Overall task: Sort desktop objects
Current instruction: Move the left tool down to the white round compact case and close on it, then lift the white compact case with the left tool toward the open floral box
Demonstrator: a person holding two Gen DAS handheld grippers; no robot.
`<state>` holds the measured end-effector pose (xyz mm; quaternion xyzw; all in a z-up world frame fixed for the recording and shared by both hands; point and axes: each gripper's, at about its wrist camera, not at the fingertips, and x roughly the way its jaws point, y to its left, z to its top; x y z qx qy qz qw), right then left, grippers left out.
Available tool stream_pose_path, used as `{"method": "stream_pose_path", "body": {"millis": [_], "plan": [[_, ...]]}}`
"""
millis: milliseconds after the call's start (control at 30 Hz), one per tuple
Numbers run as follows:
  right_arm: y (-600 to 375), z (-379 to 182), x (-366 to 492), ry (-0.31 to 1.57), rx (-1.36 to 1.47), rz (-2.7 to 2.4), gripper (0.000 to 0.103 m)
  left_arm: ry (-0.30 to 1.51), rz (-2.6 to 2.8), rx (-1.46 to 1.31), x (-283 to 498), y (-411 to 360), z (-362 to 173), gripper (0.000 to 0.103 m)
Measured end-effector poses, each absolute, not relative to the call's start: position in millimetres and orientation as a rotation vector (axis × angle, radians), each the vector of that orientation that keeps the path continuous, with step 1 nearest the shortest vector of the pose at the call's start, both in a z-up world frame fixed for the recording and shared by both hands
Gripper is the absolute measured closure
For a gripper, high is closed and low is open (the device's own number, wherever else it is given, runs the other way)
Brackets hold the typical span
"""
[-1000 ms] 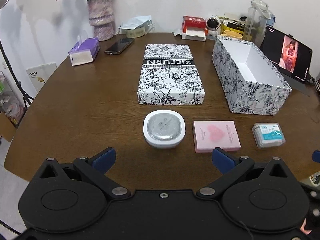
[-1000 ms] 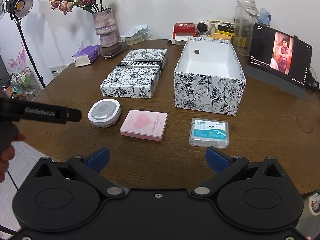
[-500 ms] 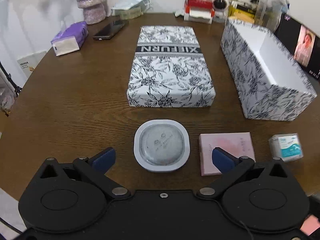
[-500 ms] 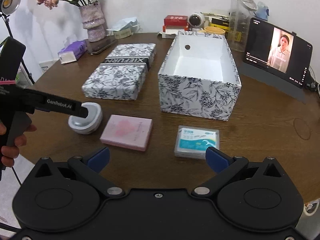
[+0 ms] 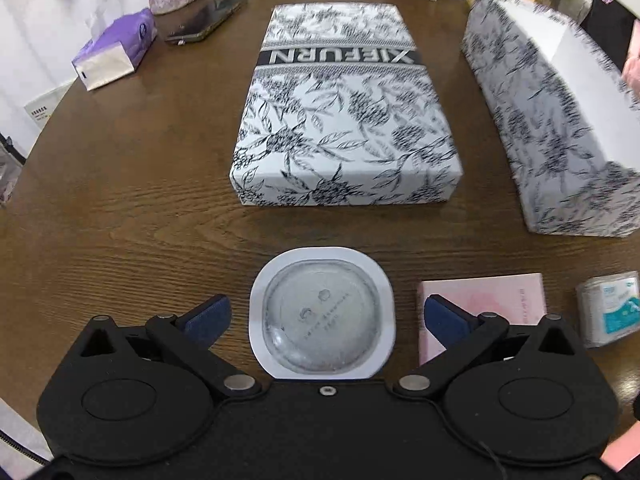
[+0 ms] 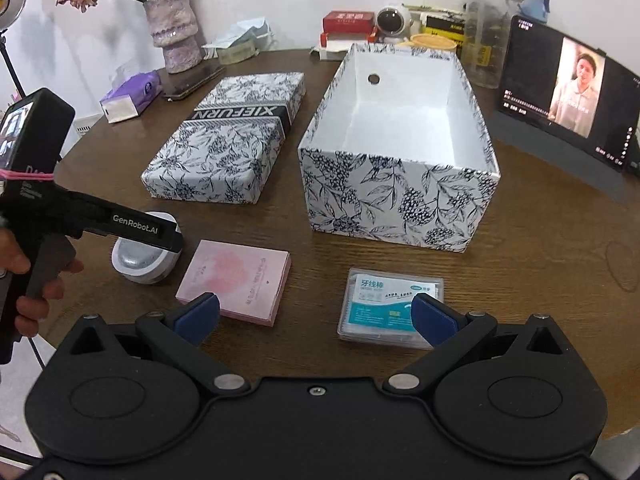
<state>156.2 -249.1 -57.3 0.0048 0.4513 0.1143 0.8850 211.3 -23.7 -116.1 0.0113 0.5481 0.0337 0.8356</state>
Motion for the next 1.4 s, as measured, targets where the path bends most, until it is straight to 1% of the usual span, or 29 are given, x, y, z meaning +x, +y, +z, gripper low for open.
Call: {"method": "stream_pose_path", "body": {"millis": [300,833,900,967,1033,1400], "plan": [[-253,-60,170,0.956,0.017,0.231,0.000,1.280,0.107,0.000,231,-14,-137,0.000],[-255,-60,175,0.954,0.032,0.203,0.000,1.349,0.108,-0.058,238,-7,-143,0.000],[-255,-60,175,0.957,0.033,0.200,0.000,1.346,0.100,-0.052,237,-8,-141,0.004],[-255,-60,175,0.959,0.036,0.198,0.000,1.335,0.090,-0.044,235,-11,-137,0.016],[-255,-60,174,0.959,0.038,0.197,0.000,1.330,0.072,-0.030,236,-14,-133,0.023],[-256,-55,170,0.949,0.034,0.180,0.000,1.354,0.036,-0.023,239,-12,-129,0.023]]}}
